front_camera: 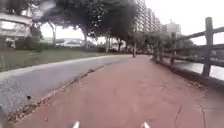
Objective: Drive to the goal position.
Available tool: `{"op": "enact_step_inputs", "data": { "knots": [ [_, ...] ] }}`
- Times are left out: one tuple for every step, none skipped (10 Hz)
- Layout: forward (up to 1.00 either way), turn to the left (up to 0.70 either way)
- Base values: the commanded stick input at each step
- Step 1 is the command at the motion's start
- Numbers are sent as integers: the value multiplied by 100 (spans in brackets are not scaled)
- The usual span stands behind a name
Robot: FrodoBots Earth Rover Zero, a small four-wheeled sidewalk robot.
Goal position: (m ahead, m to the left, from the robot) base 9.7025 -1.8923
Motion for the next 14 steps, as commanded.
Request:
{"op": "enact_step_inputs", "data": {
  "knots": [
    [70, -27],
    [70, -27],
    [70, -27],
    [70, -27],
    [70, 0],
    [70, 0],
    [70, 0],
    [70, 0],
    [70, -12],
    [70, -27],
    [70, -27],
    [70, -27],
    [70, -27],
    [70, -27]
  ]
}}
